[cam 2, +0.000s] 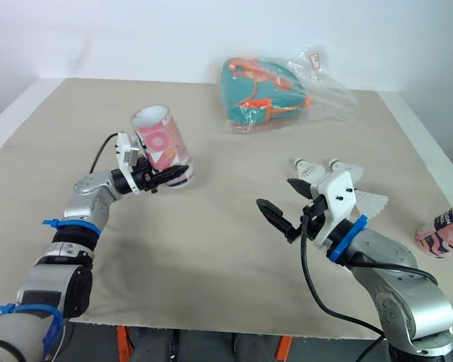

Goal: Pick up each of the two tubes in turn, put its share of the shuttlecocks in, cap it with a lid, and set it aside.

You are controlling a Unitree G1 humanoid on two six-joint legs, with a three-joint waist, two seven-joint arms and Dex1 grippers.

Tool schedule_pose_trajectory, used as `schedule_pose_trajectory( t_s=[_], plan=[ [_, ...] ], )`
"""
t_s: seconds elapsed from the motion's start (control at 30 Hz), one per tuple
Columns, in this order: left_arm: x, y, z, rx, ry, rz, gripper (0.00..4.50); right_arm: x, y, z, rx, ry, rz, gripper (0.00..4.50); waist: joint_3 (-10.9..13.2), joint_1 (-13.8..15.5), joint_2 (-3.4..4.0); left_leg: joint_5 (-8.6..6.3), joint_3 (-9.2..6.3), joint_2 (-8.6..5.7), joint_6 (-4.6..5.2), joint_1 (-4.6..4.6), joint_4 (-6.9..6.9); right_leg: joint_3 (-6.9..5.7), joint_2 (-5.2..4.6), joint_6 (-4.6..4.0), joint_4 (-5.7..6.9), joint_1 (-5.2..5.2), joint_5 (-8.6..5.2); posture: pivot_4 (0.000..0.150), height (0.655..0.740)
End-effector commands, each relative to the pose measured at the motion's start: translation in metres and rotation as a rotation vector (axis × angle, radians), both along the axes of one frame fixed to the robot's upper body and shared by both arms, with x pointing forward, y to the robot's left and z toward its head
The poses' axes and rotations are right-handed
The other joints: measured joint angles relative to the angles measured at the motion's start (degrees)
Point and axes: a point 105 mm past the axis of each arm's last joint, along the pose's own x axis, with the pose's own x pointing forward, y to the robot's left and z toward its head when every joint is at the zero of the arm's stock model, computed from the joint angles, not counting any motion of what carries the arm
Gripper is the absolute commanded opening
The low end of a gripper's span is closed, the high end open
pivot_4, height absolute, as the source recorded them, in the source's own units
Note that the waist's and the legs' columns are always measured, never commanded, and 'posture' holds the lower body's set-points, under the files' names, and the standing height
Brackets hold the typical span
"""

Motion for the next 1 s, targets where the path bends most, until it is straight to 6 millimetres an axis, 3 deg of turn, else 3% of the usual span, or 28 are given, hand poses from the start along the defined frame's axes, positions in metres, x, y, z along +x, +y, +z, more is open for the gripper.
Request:
schedule_pose_trajectory(
  t_s=[0.03, 0.2, 0.43, 0.67, 0.8, 1.0],
  plan=[
    [-0.015, 0.0, 0.027, -0.02, 0.032, -0.115, 2.2, -0.001, 0.0, 0.012, -0.004, -0.043, 0.007, 4.5, 0.0, 0.0, 0.0, 0.0, -0.04, 0.01, 0.0, 0.0, 0.0, -0.03, 0.03, -0.02, 0.02, 0.0, 0.0, 0.15, 0.74],
    [-0.021, -0.004, 0.032, 0.088, -0.102, -0.133, 2.2, -0.002, -0.001, 0.009, -0.003, -0.034, -0.002, 4.5, 0.0, 0.1, 0.02, 0.05, -0.14, 0.04, 0.05, 0.02, 0.02, -0.12, 0.07, -0.03, 0.03, 0.02, 0.0, 0.15, 0.74],
    [-0.042, 0.002, -0.006, 0.505, -0.391, -0.335, 2.2, 0.007, -0.011, -0.009, -0.005, 0.018, -0.113, 4.5, 0.0, 0.2, 0.02, 0.05, -0.14, 0.04, 0.04, 0.01, -0.02, -0.13, 0.05, -0.14, 0.01, 0.02, -0.01, 0.15, 0.74],
    [-0.05, 0.016, -0.02, 0.631, -0.348, -0.412, 2.2, 0.03, -0.014, -0.025, 0.046, 0.056, -0.243, 4.5, 0.0, 0.0, 0.05, 0.06, -0.13, 0.07, 0.05, 0.01, -0.01, -0.12, 0.07, -0.15, 0.03, -0.01, 0.0, 0.15, 0.74],
    [-0.066, 0.019, -0.025, 0.689, -0.287, -0.49, 2.2, 0.059, -0.034, -0.036, 0.064, 0.081, -0.404, 4.5, 0.0, 0.0, 0.06, 0.06, -0.12, 0.09, 0.05, 0.0, 0.0, -0.12, 0.07, -0.15, 0.04, -0.01, 0.0, 0.15, 0.74],
    [-0.075, 0.018, -0.025, 0.703, -0.255, -0.536, 2.2, 0.085, -0.058, -0.045, 0.007, 0.089, -0.502, 4.5, 0.0, 0.1, 0.09, 0.04, -0.12, 0.07, 0.07, -0.03, -0.02, -0.15, 0.06, -0.18, 0.05, -0.04, -0.05, 0.15, 0.74]
  ],
)
